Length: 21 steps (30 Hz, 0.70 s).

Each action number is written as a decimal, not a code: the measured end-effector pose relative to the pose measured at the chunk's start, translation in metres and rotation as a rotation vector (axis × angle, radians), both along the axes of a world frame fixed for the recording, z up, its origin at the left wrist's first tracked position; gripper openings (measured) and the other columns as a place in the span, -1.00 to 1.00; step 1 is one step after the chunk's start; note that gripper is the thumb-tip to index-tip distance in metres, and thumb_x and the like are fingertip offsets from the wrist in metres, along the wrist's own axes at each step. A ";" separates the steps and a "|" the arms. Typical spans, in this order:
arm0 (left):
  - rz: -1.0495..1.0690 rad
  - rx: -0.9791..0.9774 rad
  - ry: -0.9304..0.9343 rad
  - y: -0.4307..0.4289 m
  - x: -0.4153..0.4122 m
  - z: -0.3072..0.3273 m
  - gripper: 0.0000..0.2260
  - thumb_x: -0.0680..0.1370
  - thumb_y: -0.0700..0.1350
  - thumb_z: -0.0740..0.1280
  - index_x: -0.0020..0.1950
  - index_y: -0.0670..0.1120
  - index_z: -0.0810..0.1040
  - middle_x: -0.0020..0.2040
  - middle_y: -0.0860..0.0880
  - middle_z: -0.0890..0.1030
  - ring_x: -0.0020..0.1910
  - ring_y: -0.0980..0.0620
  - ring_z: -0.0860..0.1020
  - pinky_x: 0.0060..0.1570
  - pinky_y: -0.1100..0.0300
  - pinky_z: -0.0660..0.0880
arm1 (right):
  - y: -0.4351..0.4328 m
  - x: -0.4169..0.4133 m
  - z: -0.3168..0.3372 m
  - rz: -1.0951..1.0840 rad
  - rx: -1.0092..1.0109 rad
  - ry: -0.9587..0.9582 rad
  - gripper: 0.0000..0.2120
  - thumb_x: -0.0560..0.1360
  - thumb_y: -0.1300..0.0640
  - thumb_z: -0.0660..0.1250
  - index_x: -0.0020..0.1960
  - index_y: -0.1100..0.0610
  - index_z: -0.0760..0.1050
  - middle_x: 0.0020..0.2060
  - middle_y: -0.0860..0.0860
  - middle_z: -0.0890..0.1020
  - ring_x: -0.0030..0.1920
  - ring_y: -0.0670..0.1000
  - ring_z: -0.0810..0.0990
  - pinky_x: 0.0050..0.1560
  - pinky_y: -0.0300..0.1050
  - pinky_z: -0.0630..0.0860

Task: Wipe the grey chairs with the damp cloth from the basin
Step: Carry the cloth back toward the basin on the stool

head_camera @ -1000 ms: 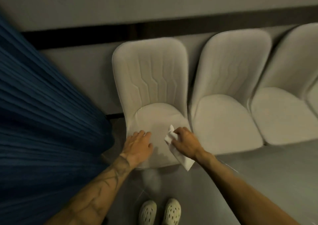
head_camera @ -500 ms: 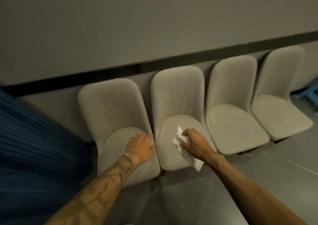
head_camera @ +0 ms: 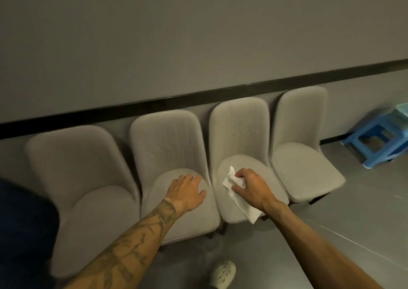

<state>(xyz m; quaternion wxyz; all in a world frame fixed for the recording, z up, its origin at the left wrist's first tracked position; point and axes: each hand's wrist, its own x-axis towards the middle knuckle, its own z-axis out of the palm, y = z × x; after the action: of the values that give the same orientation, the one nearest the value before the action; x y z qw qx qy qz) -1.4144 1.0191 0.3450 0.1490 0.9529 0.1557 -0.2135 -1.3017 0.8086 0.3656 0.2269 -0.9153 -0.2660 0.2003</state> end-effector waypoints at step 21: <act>-0.058 -0.013 -0.112 -0.307 0.389 0.014 -0.46 0.70 0.15 0.17 0.64 -0.03 0.26 0.55 -0.11 0.39 0.50 -0.15 0.37 0.46 0.01 0.30 | -0.309 0.384 -0.002 -0.037 -0.036 -0.021 -0.64 0.54 -0.01 0.41 0.28 0.08 0.47 0.18 0.03 0.55 0.12 0.06 0.57 0.14 -0.06 0.51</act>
<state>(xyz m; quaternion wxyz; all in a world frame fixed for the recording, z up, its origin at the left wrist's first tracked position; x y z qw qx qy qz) -1.0253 0.7122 0.3585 0.1572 0.9665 0.1183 -0.1651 -0.9180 0.4994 0.3636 0.2110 -0.9261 -0.2477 0.1911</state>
